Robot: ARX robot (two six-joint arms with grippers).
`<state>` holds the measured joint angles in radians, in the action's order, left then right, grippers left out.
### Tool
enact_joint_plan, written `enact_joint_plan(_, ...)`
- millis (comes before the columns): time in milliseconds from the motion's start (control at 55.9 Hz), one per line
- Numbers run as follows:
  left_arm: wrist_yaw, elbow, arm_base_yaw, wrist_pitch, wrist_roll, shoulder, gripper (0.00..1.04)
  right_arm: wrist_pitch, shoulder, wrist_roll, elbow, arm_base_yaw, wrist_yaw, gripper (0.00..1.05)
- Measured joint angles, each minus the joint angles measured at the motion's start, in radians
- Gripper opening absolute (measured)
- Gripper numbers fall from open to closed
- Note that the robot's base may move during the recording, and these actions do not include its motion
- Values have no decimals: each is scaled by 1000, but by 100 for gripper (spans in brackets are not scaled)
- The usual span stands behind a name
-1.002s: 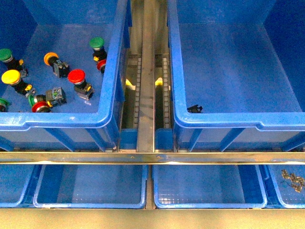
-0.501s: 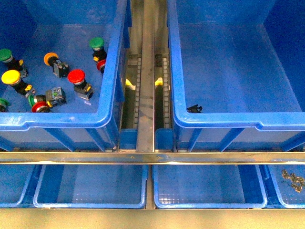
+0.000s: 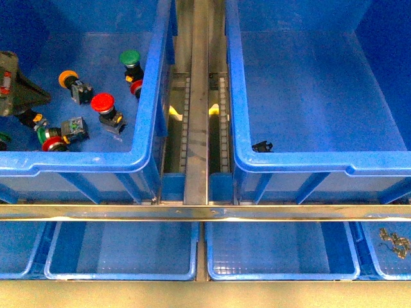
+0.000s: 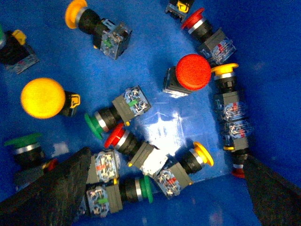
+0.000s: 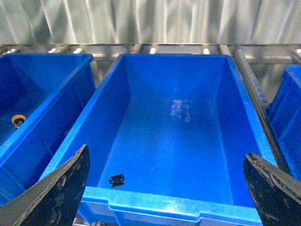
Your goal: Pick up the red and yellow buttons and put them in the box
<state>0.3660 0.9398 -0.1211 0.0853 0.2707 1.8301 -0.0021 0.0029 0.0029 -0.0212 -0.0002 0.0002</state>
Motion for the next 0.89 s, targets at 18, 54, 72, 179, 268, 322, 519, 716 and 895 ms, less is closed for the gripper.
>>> enact_joint_plan(18,-2,14,4,0,5,21,97,0,0,0,0,0,0,98)
enact_joint_plan(54,-3,35,10,0,12,49,97,0,0,0,0,0,0,98)
enact_joint_plan(72,-3,55,16,0,20,78,97,0,0,0,0,0,0,98)
enact_joint_plan(179,-3,116,43,2,25,161,97,0,0,0,0,0,0,98)
enact_joint_plan(268,-6,166,76,6,26,225,97,0,0,0,0,0,0,98)
enact_joint_plan(322,-6,189,90,7,27,254,97,0,0,0,0,0,0,98)
enact_joint_plan(519,-16,287,122,8,36,354,97,0,0,0,0,0,0,98)
enact_joint_plan(716,-33,397,129,3,39,475,97,0,0,0,0,0,0,98)
enact_joint_plan(895,-26,444,145,-5,27,502,97,0,0,0,0,0,0,98)
